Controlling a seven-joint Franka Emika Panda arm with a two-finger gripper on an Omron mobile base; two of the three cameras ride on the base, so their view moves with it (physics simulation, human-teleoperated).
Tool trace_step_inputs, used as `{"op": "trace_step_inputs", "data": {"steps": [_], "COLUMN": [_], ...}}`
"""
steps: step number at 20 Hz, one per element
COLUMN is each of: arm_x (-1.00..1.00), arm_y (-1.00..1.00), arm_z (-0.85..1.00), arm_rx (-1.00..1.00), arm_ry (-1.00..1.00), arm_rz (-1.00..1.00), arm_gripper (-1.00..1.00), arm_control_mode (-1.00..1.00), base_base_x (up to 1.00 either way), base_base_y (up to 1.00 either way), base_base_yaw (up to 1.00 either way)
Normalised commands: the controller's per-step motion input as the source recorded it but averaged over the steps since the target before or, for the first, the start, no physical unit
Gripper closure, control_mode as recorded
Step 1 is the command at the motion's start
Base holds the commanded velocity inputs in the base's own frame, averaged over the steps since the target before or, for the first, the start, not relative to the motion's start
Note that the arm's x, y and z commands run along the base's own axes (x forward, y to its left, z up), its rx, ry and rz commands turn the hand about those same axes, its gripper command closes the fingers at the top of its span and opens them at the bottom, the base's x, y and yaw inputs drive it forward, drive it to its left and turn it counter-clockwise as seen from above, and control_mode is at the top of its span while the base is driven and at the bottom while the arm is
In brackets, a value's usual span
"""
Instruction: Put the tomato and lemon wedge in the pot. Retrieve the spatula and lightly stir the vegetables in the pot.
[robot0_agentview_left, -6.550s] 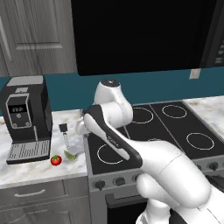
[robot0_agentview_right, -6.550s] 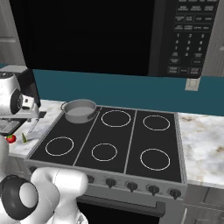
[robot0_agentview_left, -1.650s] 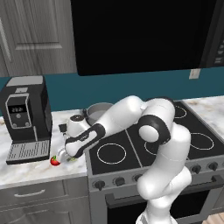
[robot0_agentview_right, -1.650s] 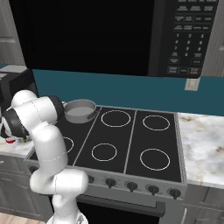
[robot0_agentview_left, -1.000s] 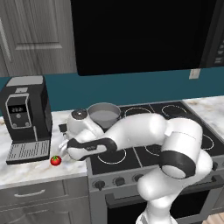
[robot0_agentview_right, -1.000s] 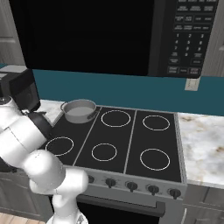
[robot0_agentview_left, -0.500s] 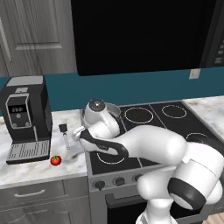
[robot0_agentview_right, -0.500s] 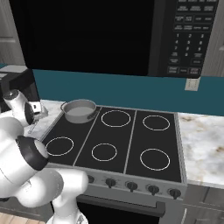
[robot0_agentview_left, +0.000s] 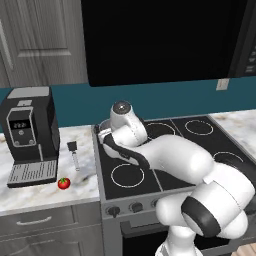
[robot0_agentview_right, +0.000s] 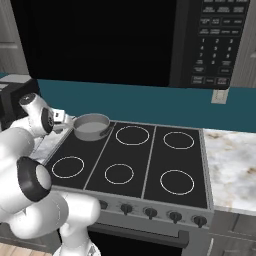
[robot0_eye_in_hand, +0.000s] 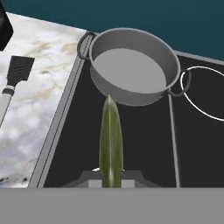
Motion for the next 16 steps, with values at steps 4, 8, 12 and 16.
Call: {"op": "trace_step_inputs", "data": {"steps": [4,8,12,16], "arm_x": [0.38,0.51,0.52,0.41], "arm_y": [-0.59,-0.45,-0.21,-0.11], "arm_z": [-0.08,-0.17,-0.15,0.0], "arm_rx": [0.07,0.1,0.08,0.01], "arm_ry": [0.03,0.01,0.0,0.0], "arm_rz": [-0.08,0.0,0.0,0.0], "arm_gripper": [1.0,1.0,1.0,1.0], "arm_control_mode": [-1.0,-1.0,-1.0,-1.0], "base_base_x": [0.0,0.0,0.0,0.0], "base_base_y": [0.0,0.0,0.0,0.0], "base_base_yaw": [0.0,0.0,0.0,0.0]}}
